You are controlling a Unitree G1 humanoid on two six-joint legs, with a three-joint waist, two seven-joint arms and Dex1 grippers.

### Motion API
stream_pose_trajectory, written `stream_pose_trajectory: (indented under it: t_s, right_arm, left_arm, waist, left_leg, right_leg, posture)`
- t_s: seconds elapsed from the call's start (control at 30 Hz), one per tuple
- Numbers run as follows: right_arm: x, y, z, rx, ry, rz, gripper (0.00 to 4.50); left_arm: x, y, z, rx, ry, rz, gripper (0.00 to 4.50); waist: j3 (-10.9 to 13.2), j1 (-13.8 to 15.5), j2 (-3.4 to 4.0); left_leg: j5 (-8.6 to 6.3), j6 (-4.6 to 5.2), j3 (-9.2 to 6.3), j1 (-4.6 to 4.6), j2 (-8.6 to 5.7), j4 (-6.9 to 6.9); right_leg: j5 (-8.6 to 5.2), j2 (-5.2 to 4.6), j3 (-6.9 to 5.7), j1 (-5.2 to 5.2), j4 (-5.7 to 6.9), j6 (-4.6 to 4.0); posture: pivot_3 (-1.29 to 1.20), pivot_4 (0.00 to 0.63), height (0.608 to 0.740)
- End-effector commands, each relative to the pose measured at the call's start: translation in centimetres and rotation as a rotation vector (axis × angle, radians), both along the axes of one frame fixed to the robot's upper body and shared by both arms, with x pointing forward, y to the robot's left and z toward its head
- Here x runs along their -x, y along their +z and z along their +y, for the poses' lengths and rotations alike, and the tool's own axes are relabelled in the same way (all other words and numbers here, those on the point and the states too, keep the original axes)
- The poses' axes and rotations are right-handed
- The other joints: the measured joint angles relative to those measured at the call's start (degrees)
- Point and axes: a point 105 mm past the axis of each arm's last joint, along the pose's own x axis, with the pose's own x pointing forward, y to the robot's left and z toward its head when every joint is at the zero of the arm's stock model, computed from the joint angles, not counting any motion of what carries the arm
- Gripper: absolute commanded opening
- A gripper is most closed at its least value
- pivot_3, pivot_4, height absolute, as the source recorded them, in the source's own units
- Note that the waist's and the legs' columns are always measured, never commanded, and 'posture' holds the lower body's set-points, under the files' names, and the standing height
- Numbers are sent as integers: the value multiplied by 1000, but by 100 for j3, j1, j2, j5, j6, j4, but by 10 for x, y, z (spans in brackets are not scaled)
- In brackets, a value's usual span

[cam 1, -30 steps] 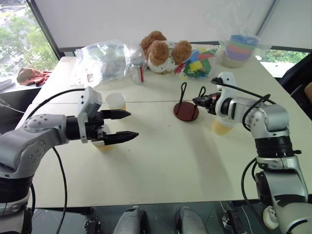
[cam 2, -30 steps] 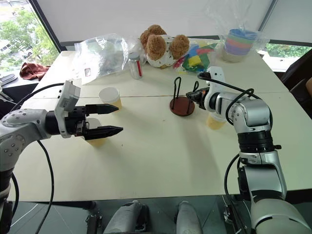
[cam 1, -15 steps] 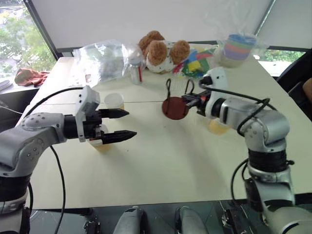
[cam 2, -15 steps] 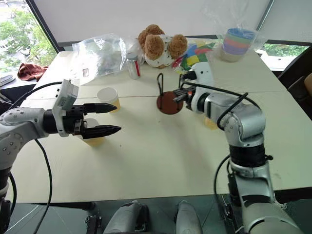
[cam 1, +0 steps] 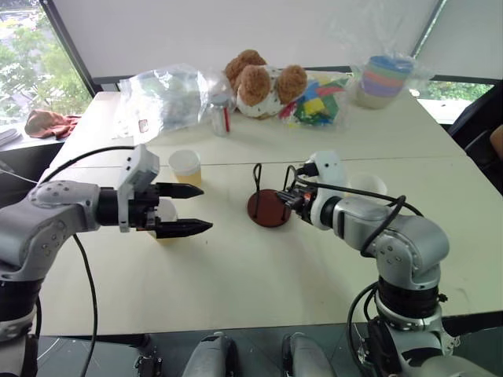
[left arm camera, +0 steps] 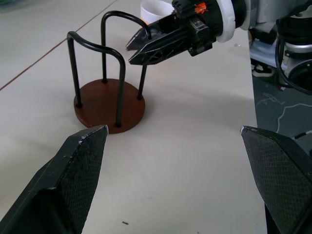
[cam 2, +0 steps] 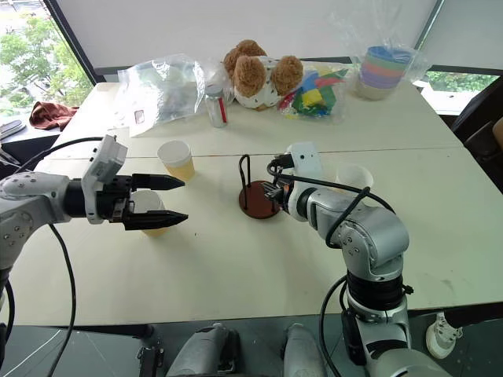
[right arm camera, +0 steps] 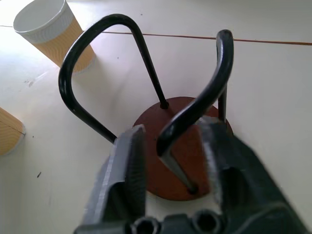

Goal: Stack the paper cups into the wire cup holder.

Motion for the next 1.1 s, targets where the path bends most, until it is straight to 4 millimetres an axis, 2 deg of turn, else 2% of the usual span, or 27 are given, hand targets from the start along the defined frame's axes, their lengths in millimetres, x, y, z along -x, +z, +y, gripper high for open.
stream_pose_trajectory:
  t_s: [0.03,0.07,0.1,0.27,0.4,0.5,0.53,0.63,0.7,0.93,1.1]
  right_arm:
    - [-1,11,-3,52,22,-85,3831]
    - [0,11,-2,58,34,-85,4358]
    - [0,11,-2,60,42,-83,4465]
    - [24,11,-17,113,191,-47,4465]
    - [44,7,-49,274,321,14,4465]
    - [56,15,-66,365,418,13,4465]
    - [52,21,-73,381,405,-2,4465]
    - [26,43,-114,506,280,-71,4465]
    - [12,43,-134,566,239,-80,4465]
    - [-20,31,-153,622,236,-68,4465]
    - [-24,19,-154,621,278,-30,4465]
  left_arm:
    - [-1,7,-2,1,-10,-41,4500]
    - [-1,7,-2,2,-10,-40,4500]
    - [-1,6,-2,3,-12,-39,4500]
    - [-2,6,-4,6,-48,-28,4500]
    - [-5,6,-12,-12,-92,-55,4500]
    - [-5,-1,-15,-82,-130,-81,4500]
    - [-4,-1,-17,-79,-141,-78,4500]
    - [-4,11,-21,-73,-168,-119,4500]
    - [-4,13,-23,-119,-180,-155,4500]
    - [-4,16,-30,-131,-187,-193,4500]
    - [-2,10,-25,-135,-148,-180,4500]
  waist:
    - [0,-24,0]
    - [0,-30,0]
    - [0,-33,0]
    - [1,9,-1]
    - [5,52,-2]
    - [10,62,-8]
    - [14,45,-14]
    - [28,-2,-24]
    - [29,-9,-27]
    - [38,-18,-21]
    - [41,-10,-19]
  left_leg:
    - [0,1,0,0,0,0]
    - [-2,3,0,0,0,0]
    - [-6,11,0,0,0,0]
    - [-13,22,-4,0,2,-1]
    - [-23,40,-4,0,-5,5]
    - [-28,49,1,2,-5,8]
    - [-28,49,1,4,-3,8]
    - [-27,46,0,6,5,8]
    - [-26,45,2,6,3,11]
    - [-15,26,5,-1,2,6]
    - [-13,22,5,-1,2,6]
  right_leg:
    - [0,0,0,0,0,0]
    - [0,0,1,0,0,0]
    - [0,0,1,0,0,0]
    - [-4,3,0,-1,1,6]
    - [-5,-4,0,11,-10,7]
    - [-6,-7,0,12,-13,9]
    - [-8,-6,0,12,-10,12]
    - [-7,-3,0,10,-5,13]
    - [-7,-6,0,11,-6,12]
    - [-7,-7,1,1,-4,13]
    - [-8,-8,1,1,-3,14]
  posture:
    - [0,150,740]
    - [0,150,740]
    - [0,150,740]
    - [0,150,740]
    - [0,150,740]
    - [0,150,740]
    - [0,150,740]
    - [0,150,740]
    - [0,150,740]
    - [0,150,740]
    - [0,150,740]
